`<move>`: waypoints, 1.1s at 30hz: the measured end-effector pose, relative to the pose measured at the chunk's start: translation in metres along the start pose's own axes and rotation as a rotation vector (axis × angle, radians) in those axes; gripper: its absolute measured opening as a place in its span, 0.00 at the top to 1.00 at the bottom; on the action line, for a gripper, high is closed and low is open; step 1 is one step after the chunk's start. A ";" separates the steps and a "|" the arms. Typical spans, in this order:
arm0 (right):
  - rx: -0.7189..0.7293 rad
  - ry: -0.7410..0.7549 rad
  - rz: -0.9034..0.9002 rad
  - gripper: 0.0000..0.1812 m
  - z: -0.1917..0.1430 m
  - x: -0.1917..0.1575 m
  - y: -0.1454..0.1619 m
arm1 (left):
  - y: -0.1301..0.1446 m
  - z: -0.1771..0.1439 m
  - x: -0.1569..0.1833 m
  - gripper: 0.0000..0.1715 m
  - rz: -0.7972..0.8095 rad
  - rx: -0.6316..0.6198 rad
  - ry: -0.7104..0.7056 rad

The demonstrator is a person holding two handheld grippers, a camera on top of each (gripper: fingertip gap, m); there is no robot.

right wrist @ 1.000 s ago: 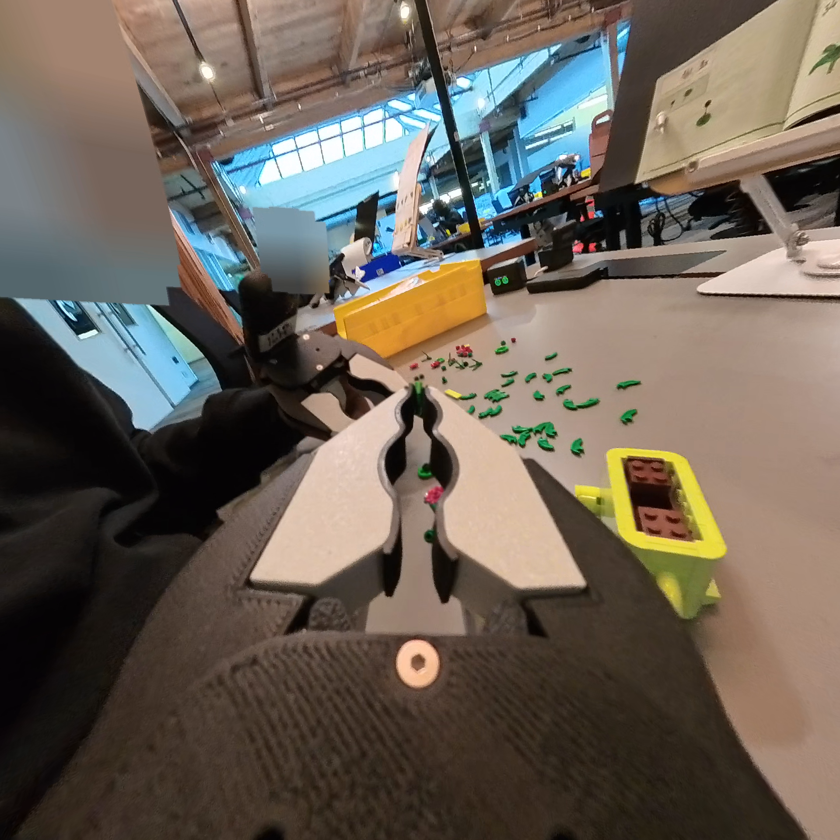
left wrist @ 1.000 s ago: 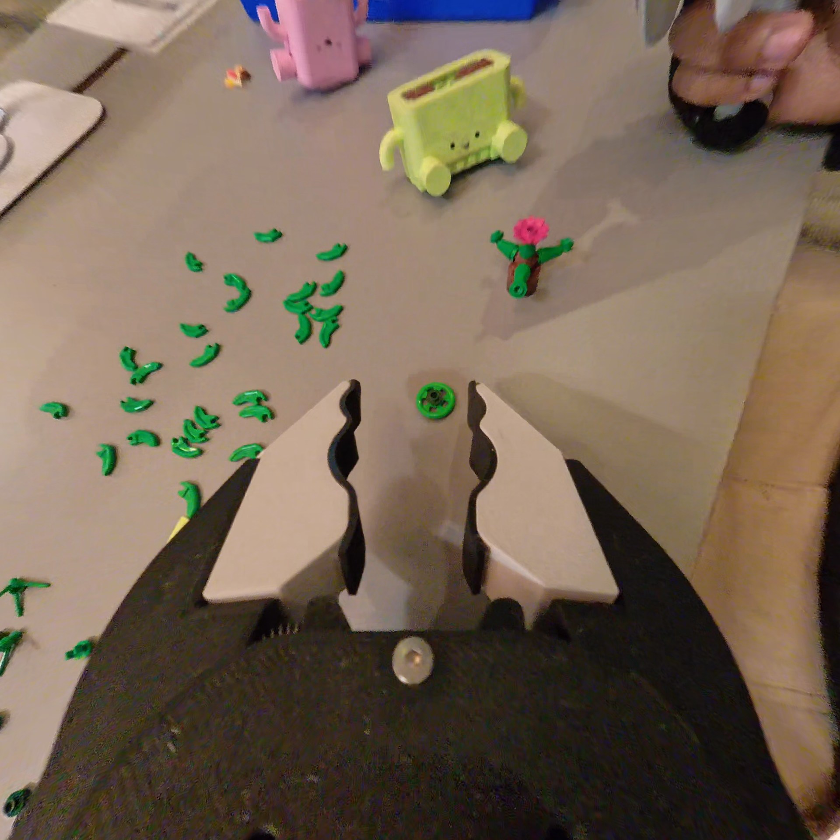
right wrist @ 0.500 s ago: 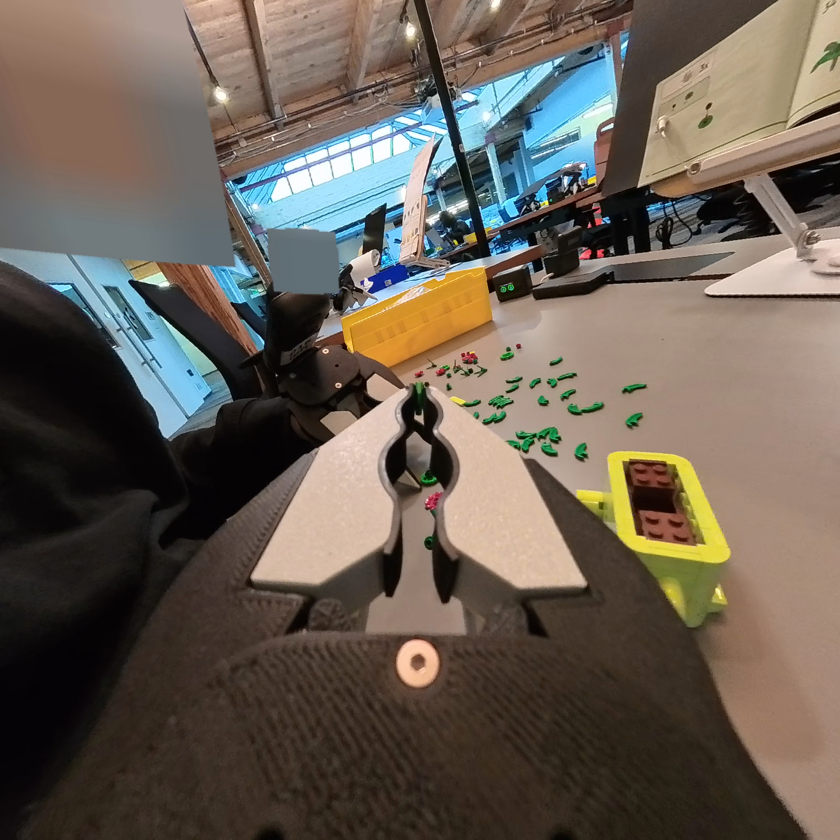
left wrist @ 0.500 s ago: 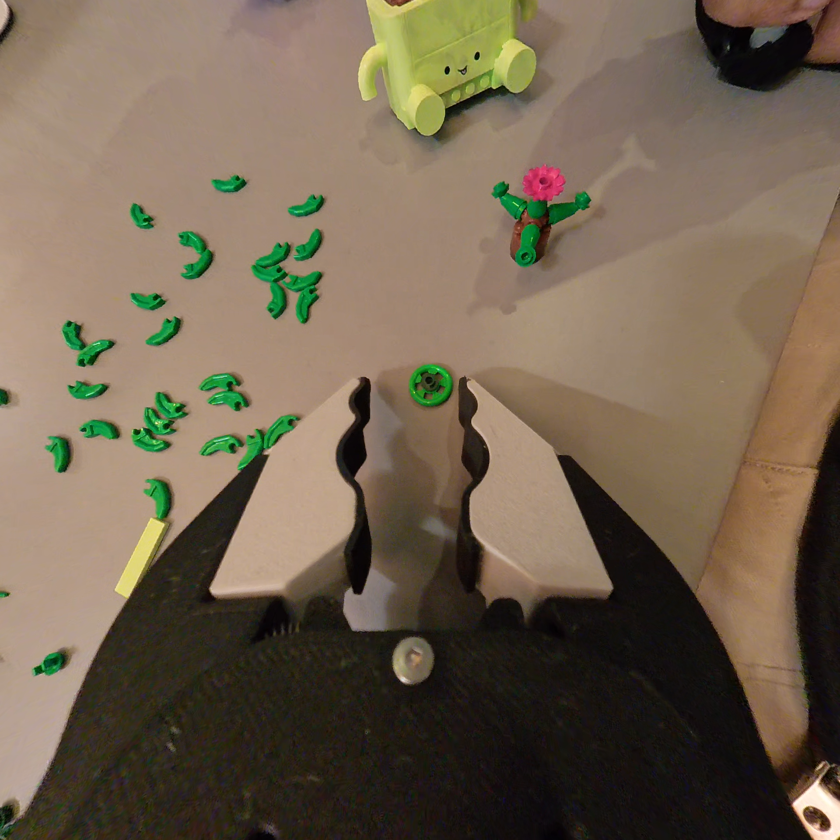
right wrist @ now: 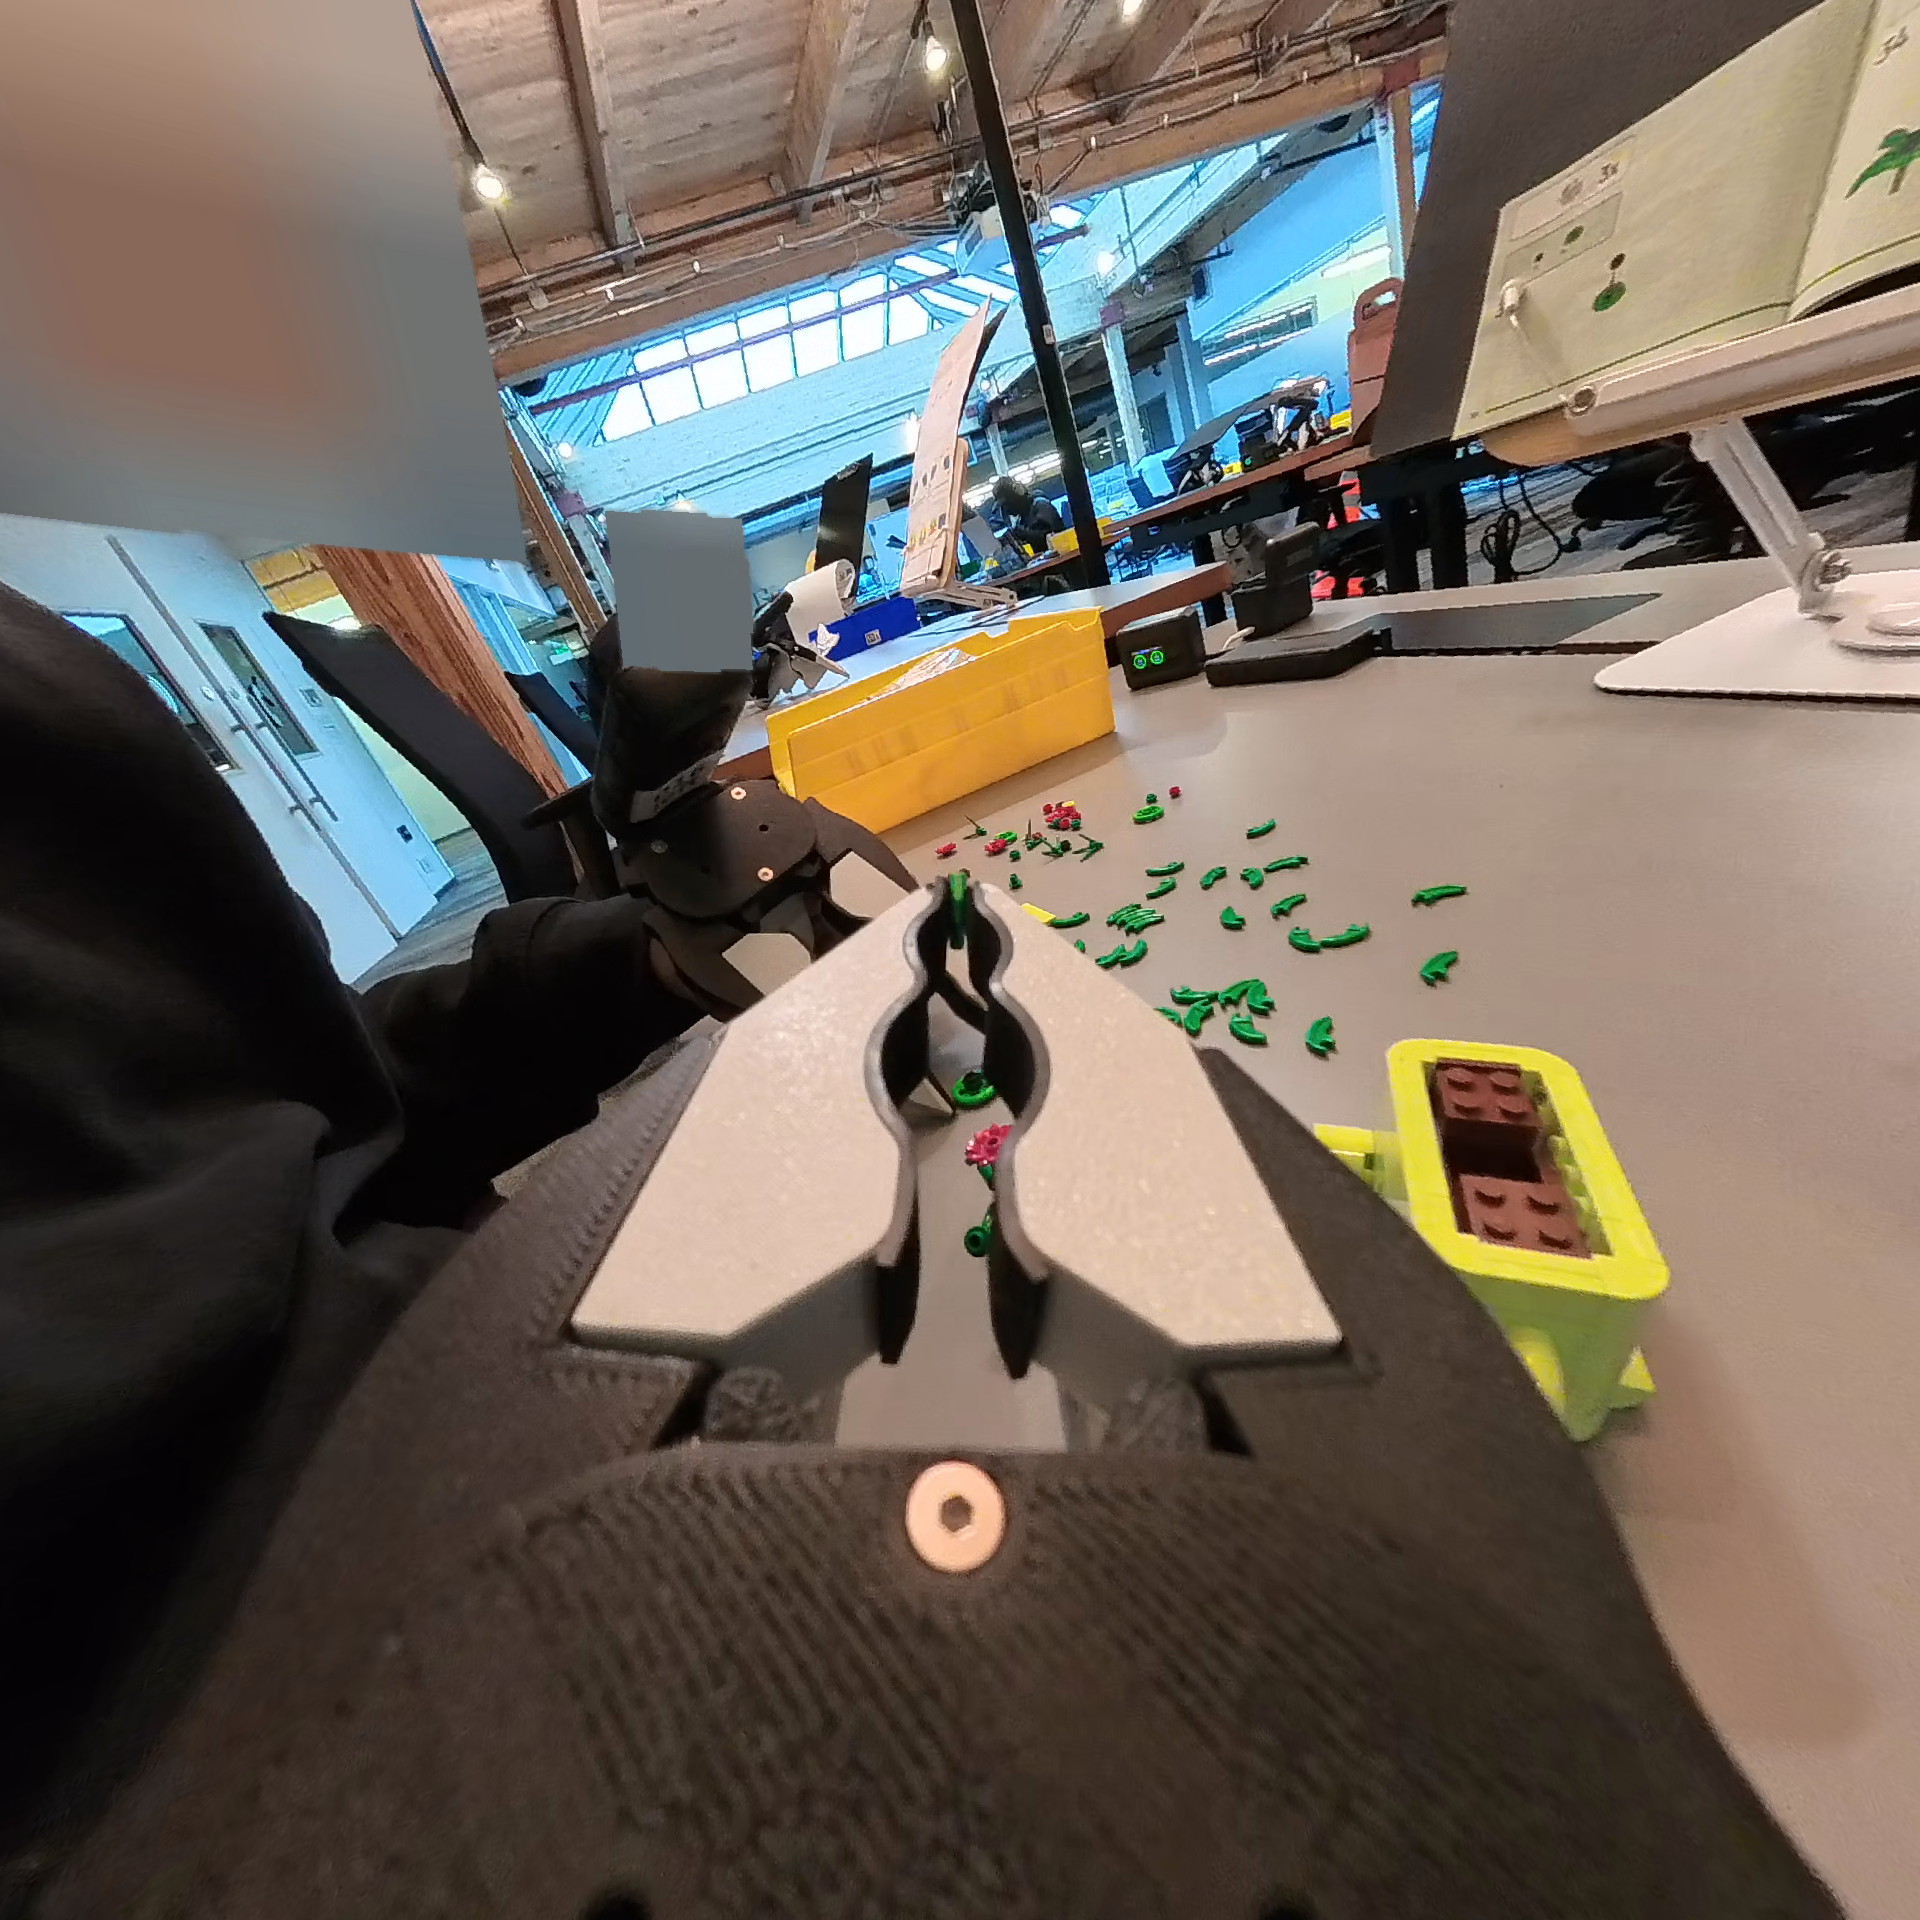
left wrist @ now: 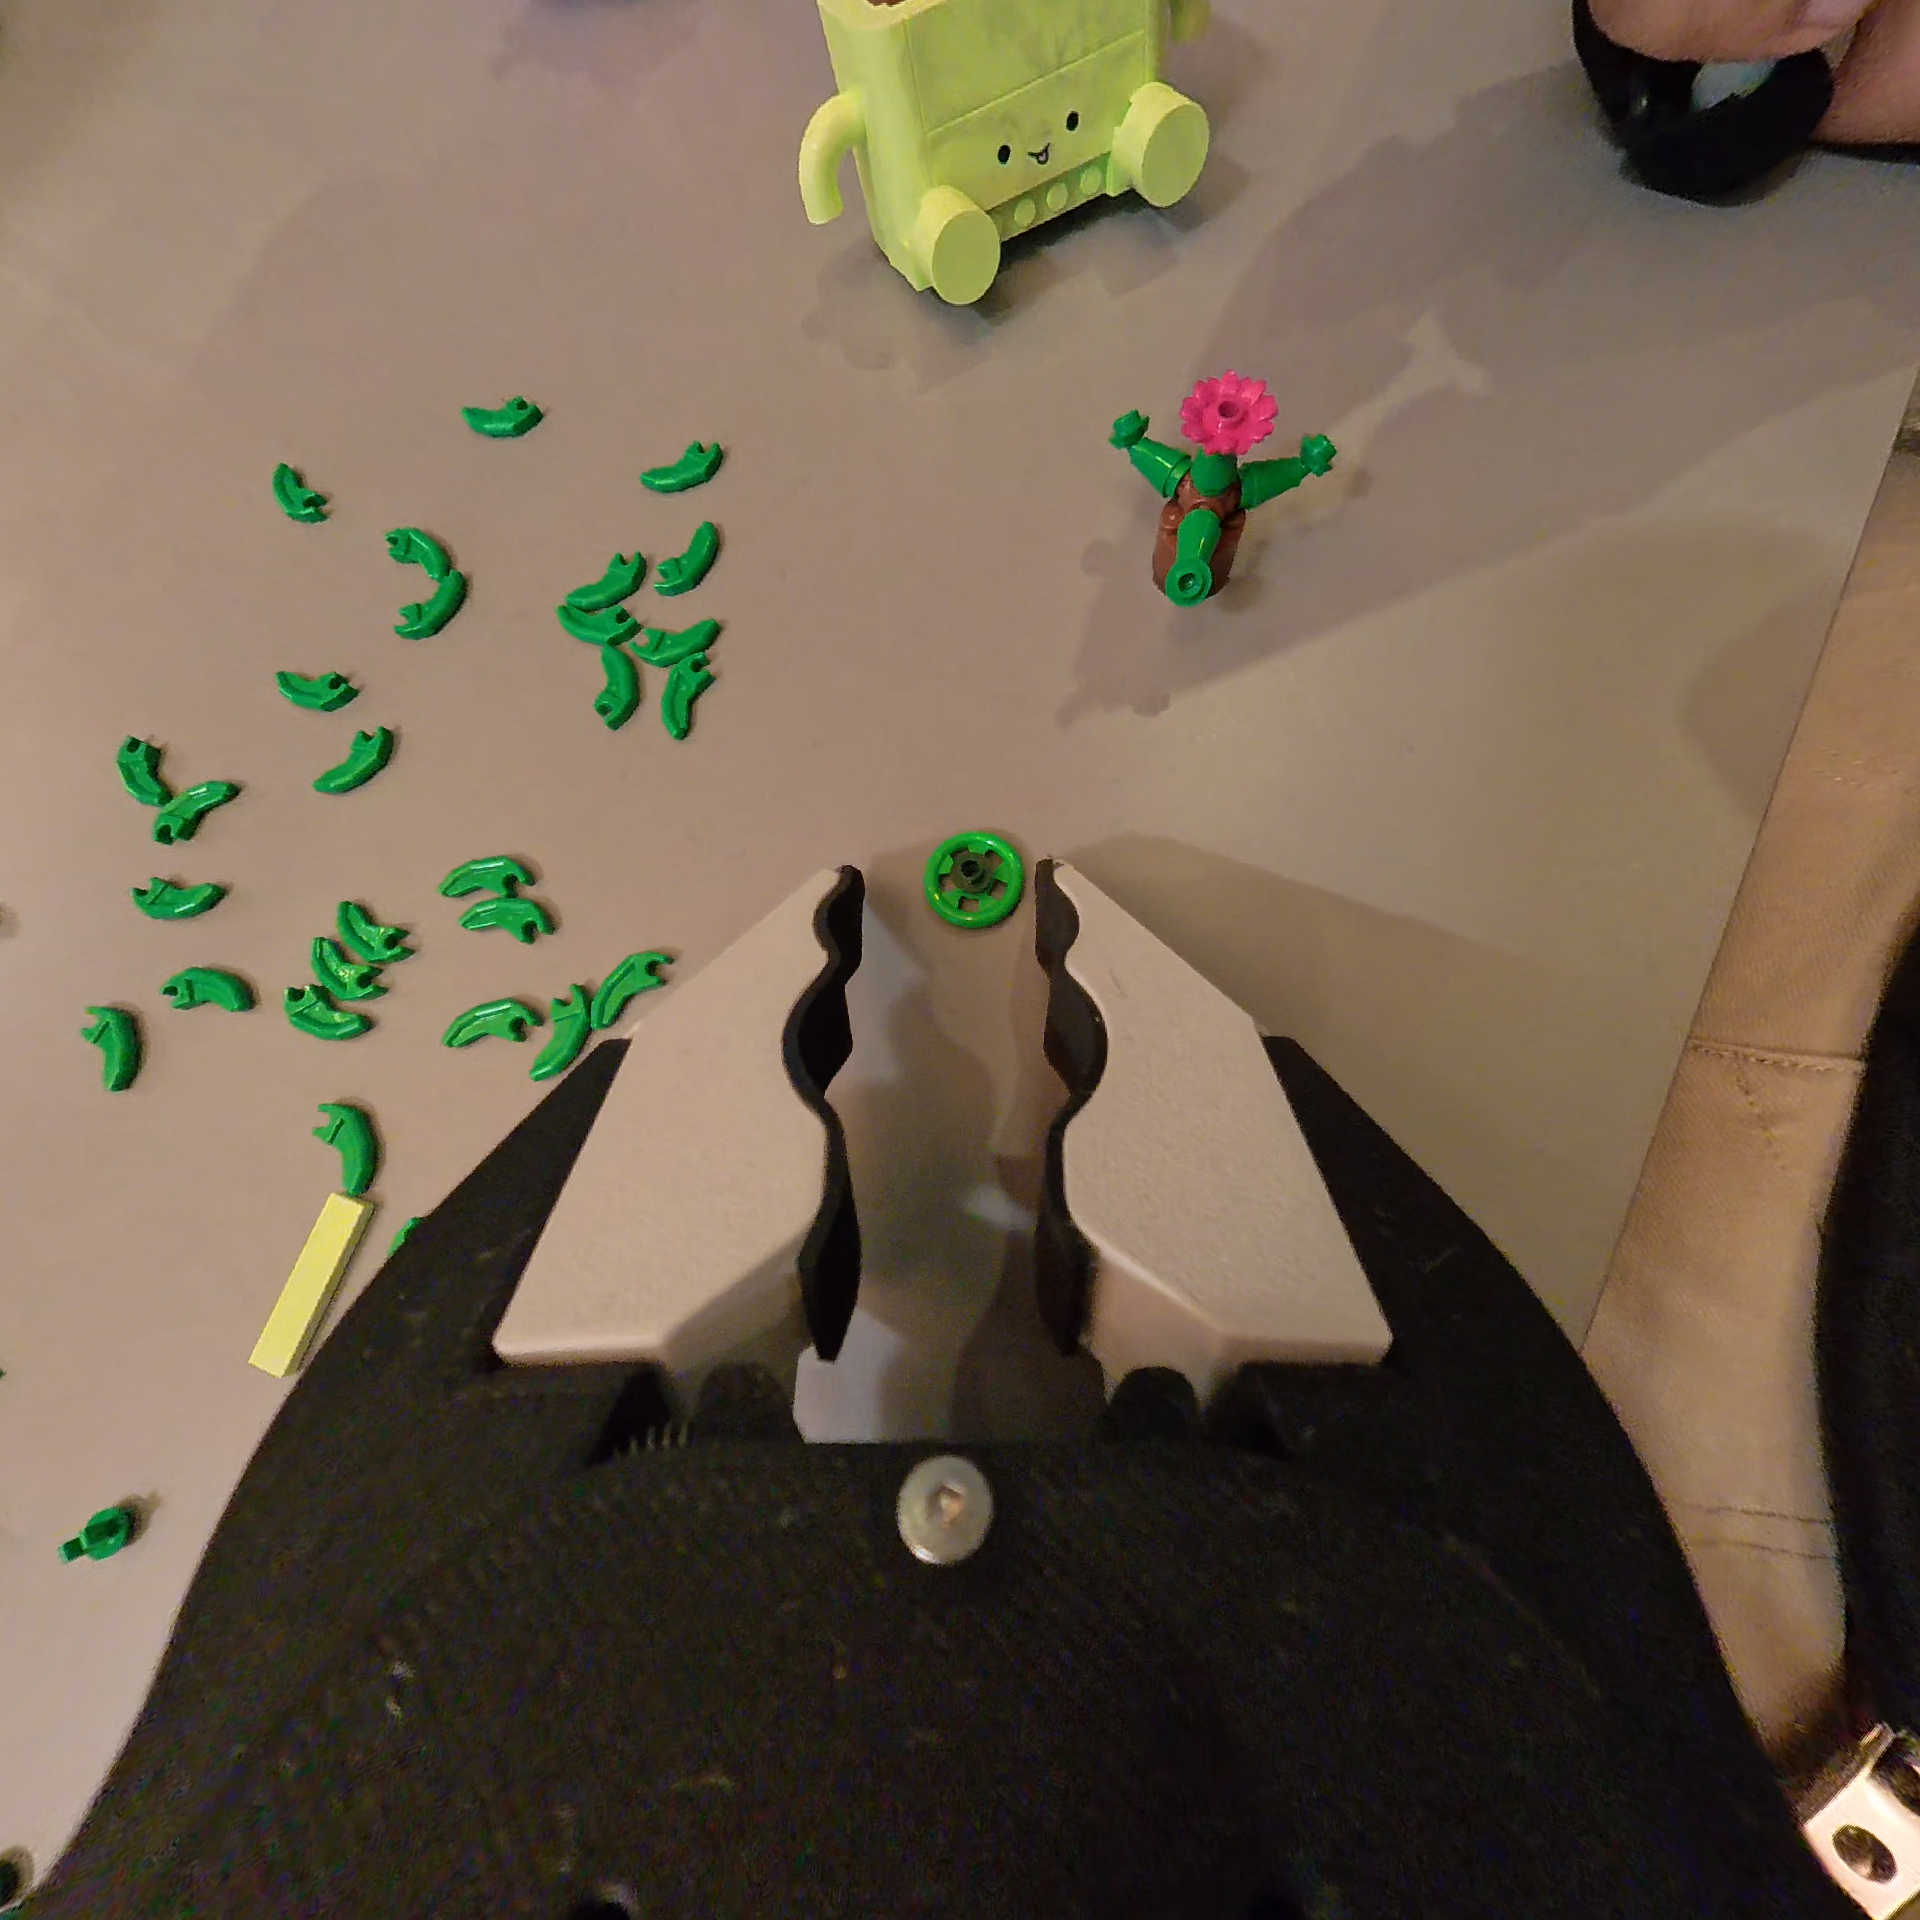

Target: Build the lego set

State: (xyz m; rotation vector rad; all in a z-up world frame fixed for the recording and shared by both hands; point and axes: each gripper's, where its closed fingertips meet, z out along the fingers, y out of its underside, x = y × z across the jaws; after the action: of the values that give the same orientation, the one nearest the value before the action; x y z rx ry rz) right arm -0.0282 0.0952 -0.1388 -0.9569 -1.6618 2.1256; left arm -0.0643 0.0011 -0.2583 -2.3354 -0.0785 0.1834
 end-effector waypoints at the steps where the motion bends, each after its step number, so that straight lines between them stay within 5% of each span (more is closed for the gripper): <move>1: -0.003 0.001 -0.003 1.00 0.000 0.000 0.000 | 0.000 0.000 0.000 0.81 0.000 0.000 0.000; 24: -0.041 0.015 -0.043 1.00 0.003 -0.007 0.006 | 0.001 0.000 0.005 0.89 0.022 0.000 0.026; 33: -0.215 -0.258 0.121 1.00 0.031 -0.059 0.038 | -0.064 -0.041 0.050 0.90 0.051 0.381 0.235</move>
State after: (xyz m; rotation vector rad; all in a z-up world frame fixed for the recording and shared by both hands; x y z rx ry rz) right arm 0.0023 0.0263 -0.1515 -0.8919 -2.0396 2.2631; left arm -0.0088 0.0223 -0.1902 -1.9632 0.1225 -0.0495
